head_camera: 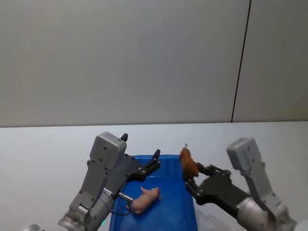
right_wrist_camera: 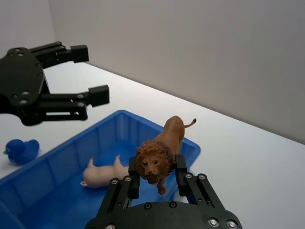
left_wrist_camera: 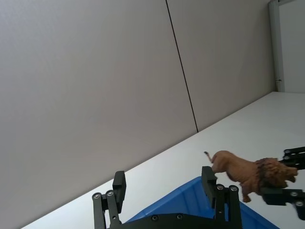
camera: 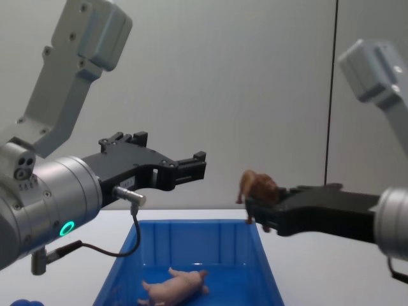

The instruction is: Pick up the two dolls from the table and place them into the box.

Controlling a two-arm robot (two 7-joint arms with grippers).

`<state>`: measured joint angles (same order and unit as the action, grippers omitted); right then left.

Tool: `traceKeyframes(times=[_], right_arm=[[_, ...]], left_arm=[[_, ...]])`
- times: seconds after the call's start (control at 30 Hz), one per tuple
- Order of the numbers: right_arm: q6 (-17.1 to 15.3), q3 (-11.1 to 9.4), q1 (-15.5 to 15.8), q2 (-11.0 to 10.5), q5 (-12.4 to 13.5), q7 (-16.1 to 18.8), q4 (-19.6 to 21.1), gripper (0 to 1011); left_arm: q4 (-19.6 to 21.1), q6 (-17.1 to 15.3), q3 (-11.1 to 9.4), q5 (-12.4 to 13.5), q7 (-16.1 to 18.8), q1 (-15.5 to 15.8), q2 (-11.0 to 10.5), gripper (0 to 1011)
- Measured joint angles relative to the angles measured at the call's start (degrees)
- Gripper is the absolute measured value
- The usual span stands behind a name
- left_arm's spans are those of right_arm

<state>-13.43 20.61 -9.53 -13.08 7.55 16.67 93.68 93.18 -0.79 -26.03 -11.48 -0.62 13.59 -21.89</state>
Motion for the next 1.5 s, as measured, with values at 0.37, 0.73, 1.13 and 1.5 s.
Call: traceKeyframes(times=[0.37, 0.73, 1.13, 1.5], right_arm=[[-2.88, 0.79, -5.23, 3.35, 0.08, 5.39, -5.55, 662], [-4.08, 0.72, -6.80, 3.64, -0.59, 7.76, -7.69, 984], [-2.12, -1.32, -2.76, -0.67, 1.39, 6.92, -3.94, 1001], [1.05, -3.11, 1.42, -4.23, 5.06, 4.94, -1.47, 1001]], left_arm=[[0.00, 0.00, 0.00, 0.00, 0.00, 0.00, 0.00, 1002], [0.00, 0.00, 0.00, 0.00, 0.00, 0.00, 0.00, 1002], [0.00, 0.00, 0.00, 0.00, 0.00, 0.00, 0.00, 1001], [0.00, 0.00, 0.00, 0.00, 0.00, 0.00, 0.00, 1001]])
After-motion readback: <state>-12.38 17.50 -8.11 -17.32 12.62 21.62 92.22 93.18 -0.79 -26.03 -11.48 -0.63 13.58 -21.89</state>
